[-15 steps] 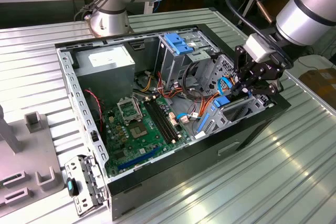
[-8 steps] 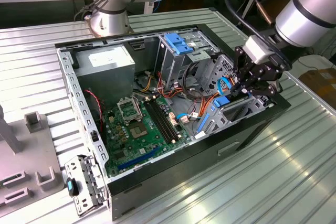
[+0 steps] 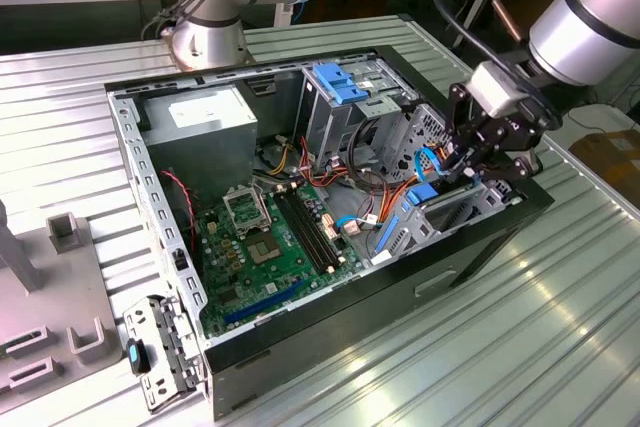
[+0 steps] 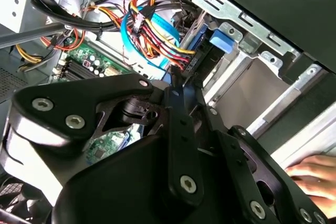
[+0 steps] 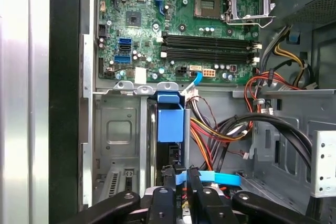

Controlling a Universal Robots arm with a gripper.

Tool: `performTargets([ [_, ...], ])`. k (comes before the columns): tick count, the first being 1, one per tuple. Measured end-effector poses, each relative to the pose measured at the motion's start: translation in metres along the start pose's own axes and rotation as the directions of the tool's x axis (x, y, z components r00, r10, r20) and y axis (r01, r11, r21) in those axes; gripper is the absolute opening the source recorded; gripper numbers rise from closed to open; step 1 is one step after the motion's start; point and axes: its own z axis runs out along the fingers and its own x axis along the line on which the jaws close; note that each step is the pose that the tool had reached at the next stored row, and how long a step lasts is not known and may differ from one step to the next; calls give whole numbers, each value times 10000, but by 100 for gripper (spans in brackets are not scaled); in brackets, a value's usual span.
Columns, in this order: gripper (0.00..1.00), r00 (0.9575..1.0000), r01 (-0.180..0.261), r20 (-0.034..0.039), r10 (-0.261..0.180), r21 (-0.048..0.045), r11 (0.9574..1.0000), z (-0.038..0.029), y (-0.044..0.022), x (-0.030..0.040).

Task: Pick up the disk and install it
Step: 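Insert the second disk wire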

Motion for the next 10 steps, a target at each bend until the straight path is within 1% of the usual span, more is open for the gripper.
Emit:
performTargets([
  [2,24,10000,1,2,-1,1,10000,-34,0,-5],
  [4,24,10000,0,6,0,1,10000,-34,0,-5],
  [5,15,10000,0,5,0,1,10000,-35,0,-5],
  [6,11,10000,1,4,-1,1,10000,-36,0,-6],
  [10,11,10000,1,3,-1,1,10000,-37,0,-6],
])
